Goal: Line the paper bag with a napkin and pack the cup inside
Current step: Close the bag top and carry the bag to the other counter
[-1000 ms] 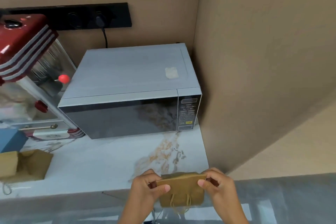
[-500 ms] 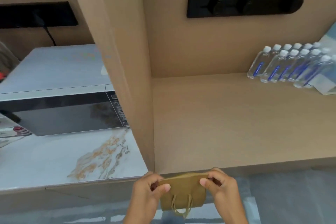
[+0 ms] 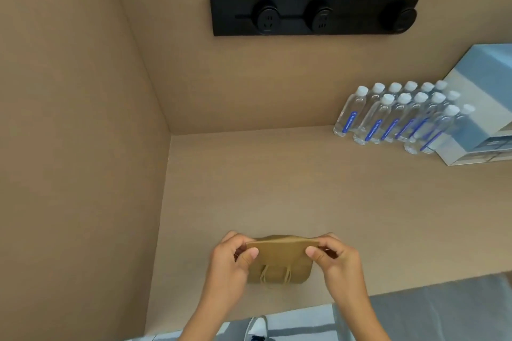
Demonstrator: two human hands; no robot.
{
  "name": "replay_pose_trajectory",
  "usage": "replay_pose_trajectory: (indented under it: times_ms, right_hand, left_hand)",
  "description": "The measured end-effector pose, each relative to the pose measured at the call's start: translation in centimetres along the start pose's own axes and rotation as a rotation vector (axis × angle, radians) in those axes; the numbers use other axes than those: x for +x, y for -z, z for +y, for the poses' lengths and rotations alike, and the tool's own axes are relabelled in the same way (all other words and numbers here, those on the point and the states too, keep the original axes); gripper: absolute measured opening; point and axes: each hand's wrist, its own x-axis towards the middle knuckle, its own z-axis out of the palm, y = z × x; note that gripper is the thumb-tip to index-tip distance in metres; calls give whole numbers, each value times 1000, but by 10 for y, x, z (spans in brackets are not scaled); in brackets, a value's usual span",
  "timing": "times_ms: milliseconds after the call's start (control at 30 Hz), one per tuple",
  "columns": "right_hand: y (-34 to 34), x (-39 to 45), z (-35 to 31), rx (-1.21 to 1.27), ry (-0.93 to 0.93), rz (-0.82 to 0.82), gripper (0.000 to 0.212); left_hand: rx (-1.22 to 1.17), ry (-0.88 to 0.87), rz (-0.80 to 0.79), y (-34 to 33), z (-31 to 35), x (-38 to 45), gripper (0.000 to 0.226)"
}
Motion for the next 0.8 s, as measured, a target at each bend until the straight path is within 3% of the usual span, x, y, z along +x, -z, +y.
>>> replay_pose_trajectory:
  times_ms: [400, 600, 800]
  right_hand:
    - [63, 115, 21, -13, -2, -101, 19]
    - [91, 146, 45, -13, -8, -218, 16]
    - [99, 160, 56, -43, 19, -329, 15]
  left_hand:
    - [0, 91, 130, -89, 30, 76, 21]
    - [-27, 164, 202, -126, 39, 78, 49]
    - [-23, 176, 261, -133, 39, 79, 47]
